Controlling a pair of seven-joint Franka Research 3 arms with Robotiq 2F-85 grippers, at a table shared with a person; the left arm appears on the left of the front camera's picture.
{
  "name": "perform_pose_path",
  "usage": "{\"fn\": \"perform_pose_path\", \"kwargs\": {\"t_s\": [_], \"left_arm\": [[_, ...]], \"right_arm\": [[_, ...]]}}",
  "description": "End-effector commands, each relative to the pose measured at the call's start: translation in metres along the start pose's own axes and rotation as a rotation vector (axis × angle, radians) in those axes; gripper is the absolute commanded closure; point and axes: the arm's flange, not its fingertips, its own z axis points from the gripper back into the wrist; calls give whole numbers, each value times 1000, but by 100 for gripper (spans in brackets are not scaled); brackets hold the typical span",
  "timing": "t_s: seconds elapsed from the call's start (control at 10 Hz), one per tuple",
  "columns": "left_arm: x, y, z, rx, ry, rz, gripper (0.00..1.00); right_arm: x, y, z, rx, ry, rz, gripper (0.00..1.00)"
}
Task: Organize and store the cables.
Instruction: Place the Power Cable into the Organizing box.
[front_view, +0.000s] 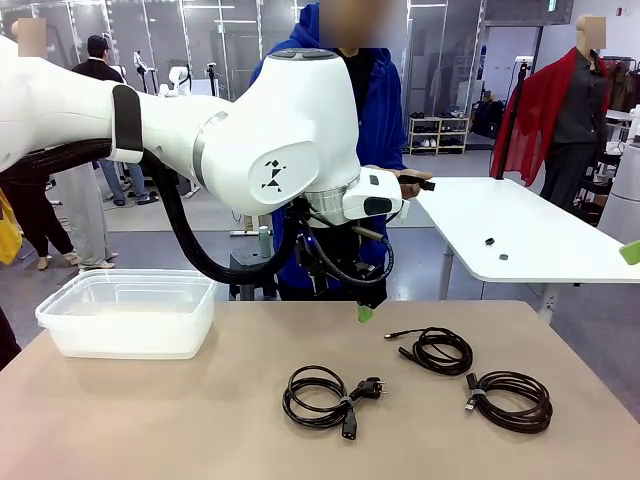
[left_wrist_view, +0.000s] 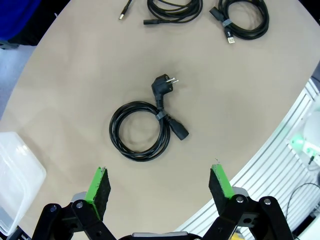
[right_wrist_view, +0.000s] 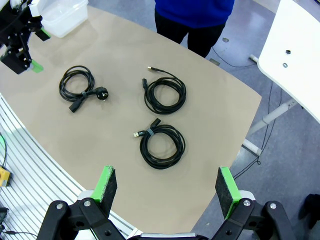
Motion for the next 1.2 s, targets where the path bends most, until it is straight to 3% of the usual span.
{"fn": "perform_pose_path", "kwargs": {"t_s": [0.0,1.1], "left_arm": [[-3,0,1,3,0,0,0],[7,-17,-60,-18,11,31,0]], "right_arm": [[-1,-1,0,2,-2,-3,0],[-1,-1,0,2,-2,-3,0]]}}
